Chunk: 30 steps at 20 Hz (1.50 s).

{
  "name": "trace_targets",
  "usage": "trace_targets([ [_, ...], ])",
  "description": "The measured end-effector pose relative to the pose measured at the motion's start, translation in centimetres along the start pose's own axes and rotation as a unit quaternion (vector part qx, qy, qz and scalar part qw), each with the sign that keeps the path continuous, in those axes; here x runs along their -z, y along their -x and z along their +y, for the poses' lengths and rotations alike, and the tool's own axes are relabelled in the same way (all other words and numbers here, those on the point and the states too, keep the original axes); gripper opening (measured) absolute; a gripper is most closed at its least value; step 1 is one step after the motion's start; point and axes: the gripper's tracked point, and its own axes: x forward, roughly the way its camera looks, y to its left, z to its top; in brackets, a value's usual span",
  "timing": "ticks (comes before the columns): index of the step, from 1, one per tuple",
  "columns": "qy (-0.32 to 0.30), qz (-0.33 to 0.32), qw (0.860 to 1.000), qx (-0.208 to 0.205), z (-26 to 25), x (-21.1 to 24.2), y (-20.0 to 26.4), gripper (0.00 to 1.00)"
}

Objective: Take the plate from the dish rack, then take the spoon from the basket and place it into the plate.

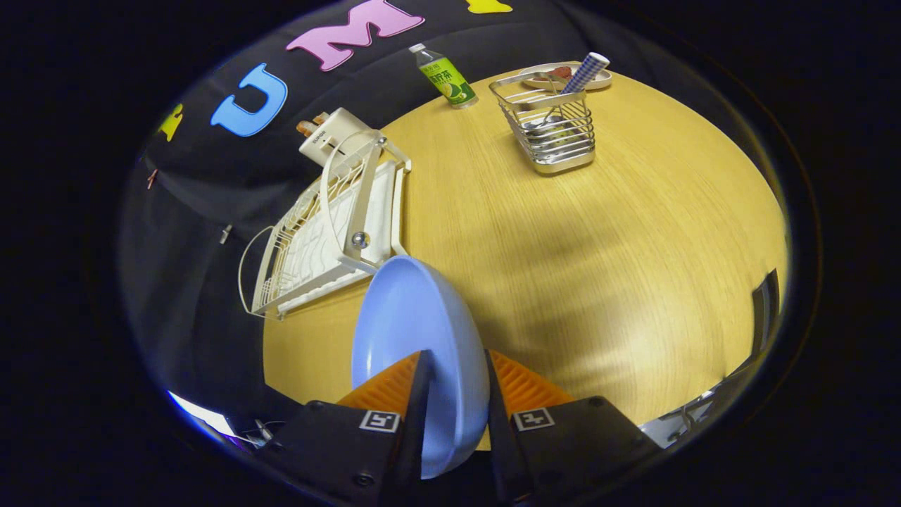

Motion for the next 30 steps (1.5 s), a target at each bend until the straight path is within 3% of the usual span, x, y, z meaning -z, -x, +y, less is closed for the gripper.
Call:
trace_targets([
  [3, 0.017, -0.012, 0.999, 0.042, -2.4, -0.8, 0.6, 0.5],
  [4, 0.019, -0.02, 0.999, 0.045, -2.6, -1.5, 1.0, 0.65],
  [6, 0.032, -0.046, 0.997, 0.057, -3.3, -3.6, 2.5, 0.86],
  [8, 0.061, -0.083, 0.992, 0.068, -3.7, -6.0, 4.6, 0.97],
  [17, 0.182, -0.254, 0.947, 0.069, -1.5, -18.3, 15.7, 0.99],
  [24, 0.196, -0.309, 0.93, 0.025, 1.7, -24.8, 20.4, 0.99],
  [30, 0.228, -0.338, 0.913, 0.025, 2.4, -27.9, 22.1, 0.99],
])
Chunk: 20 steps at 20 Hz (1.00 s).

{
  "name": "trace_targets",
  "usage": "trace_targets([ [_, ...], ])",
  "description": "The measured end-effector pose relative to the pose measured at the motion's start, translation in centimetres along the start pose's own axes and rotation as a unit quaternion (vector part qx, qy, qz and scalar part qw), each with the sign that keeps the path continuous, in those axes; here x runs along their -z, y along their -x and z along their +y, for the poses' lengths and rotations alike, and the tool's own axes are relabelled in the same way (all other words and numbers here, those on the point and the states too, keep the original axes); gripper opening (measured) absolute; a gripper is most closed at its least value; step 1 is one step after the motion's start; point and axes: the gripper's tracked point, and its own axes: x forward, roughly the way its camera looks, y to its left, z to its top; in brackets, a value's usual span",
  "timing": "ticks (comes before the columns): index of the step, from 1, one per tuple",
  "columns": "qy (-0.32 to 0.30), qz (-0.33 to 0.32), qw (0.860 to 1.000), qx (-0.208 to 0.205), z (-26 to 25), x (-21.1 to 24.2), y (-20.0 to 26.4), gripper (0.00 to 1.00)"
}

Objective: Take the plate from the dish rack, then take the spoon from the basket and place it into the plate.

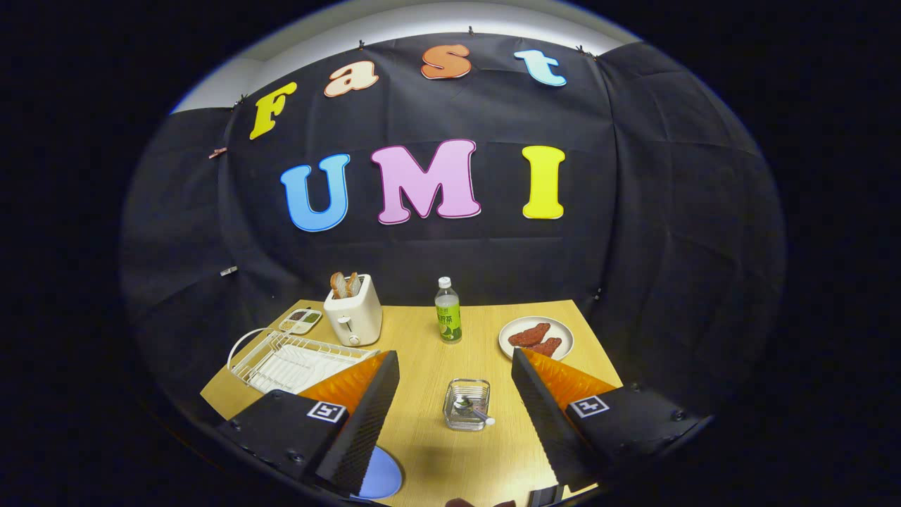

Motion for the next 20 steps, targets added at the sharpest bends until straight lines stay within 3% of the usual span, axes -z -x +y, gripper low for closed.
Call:
trace_targets([
  [4, 0.021, 0.027, 0.999, 0.006, -1.2, 1.5, -1.2, 0.99],
  [11, 0.075, 0.175, 0.981, -0.026, -2.8, 11.7, -6.2, 0.98],
  [13, 0.078, 0.211, 0.974, -0.027, -3.5, 14.7, -7.6, 0.88],
  [14, 0.078, 0.224, 0.971, -0.028, -3.7, 15.9, -8.1, 0.75],
  [19, 0.065, 0.276, 0.958, -0.029, -4.0, 19.7, -10.0, 0.38],
  [20, 0.059, 0.278, 0.958, -0.031, -3.9, 19.7, -10.0, 0.23],
])
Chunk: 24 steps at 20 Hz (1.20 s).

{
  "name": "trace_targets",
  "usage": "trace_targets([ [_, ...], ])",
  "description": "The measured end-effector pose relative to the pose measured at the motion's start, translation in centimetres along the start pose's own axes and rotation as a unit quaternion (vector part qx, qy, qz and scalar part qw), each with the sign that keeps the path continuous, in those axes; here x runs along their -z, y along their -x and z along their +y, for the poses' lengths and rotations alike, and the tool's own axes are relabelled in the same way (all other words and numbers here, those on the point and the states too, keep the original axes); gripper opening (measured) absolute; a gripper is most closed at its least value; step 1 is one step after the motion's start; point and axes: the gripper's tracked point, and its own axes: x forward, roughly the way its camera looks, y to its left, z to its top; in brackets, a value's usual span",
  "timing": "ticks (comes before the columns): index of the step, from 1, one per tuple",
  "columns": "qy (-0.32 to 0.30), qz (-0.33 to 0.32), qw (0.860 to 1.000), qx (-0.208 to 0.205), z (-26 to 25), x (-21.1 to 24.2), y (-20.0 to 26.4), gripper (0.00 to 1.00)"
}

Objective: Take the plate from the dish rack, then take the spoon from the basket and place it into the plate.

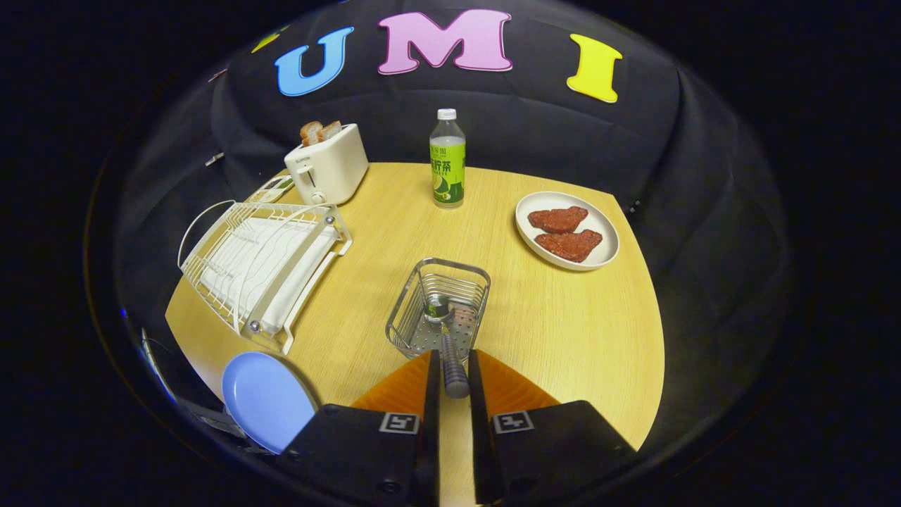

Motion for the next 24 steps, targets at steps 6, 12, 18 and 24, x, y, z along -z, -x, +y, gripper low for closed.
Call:
trace_targets([
  [6, 0.015, -0.006, 1.0, -0.007, 0.4, -0.5, 0.5, 0.13],
  [12, 0.009, -0.033, 0.999, 0.007, -0.6, -1.9, 2.3, 0.11],
  [18, 0.008, -0.078, 0.997, 0.016, -1.2, -4.7, 5.3, 0.11],
  [24, 0.004, -0.102, 0.994, 0.034, -1.7, -5.6, 8.0, 0.11],
])
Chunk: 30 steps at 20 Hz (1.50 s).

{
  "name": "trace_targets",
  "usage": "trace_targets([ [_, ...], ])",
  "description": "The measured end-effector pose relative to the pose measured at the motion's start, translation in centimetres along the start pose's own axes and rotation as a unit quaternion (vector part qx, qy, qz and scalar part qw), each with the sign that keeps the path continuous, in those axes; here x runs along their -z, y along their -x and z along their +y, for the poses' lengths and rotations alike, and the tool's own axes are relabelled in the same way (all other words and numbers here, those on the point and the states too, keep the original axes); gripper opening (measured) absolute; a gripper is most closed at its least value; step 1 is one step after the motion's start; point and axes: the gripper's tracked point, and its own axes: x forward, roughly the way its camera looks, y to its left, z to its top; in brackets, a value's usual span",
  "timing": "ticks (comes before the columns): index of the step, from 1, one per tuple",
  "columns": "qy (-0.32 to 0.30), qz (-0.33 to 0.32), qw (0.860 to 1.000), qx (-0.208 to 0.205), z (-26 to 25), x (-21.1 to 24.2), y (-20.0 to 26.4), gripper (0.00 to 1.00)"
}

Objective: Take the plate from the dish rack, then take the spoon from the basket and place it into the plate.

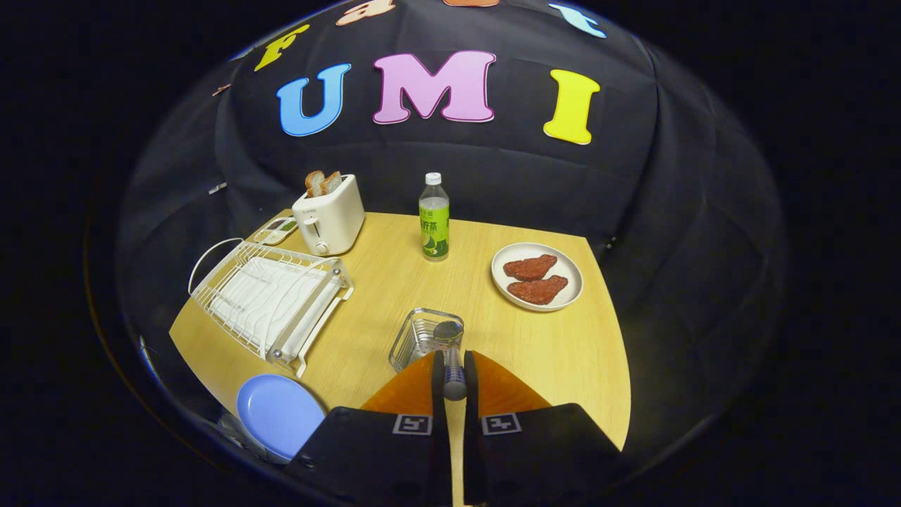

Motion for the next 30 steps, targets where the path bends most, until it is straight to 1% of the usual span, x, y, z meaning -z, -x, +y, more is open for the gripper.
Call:
trace_targets([
  [3, 0.001, -0.026, 1.0, 0.012, -0.5, -1.6, 2.6, 0.11],
  [5, -0.004, -0.038, 0.999, 0.006, 0.0, -2.2, 4.9, 0.11],
  [8, -0.011, -0.039, 0.998, -0.039, 3.5, -1.7, 7.8, 0.1],
  [12, -0.02, 0.004, 0.993, -0.117, 10.4, 3.1, 10.1, 0.11],
  [16, -0.037, 0.052, 0.983, -0.17, 16.1, 8.4, 9.6, 0.11],
  [22, -0.001, 0.069, 0.974, -0.216, 21.7, 13.0, 7.8, 0.11],
  [25, 0.006, 0.068, 0.973, -0.222, 23.1, 14.5, 6.9, 0.11],
  [28, 0.021, 0.065, 0.972, -0.223, 23.6, 15.6, 6.2, 0.11],
  [30, 0.031, 0.088, 0.972, -0.216, 23.5, 17.8, 5.3, 0.14],
])
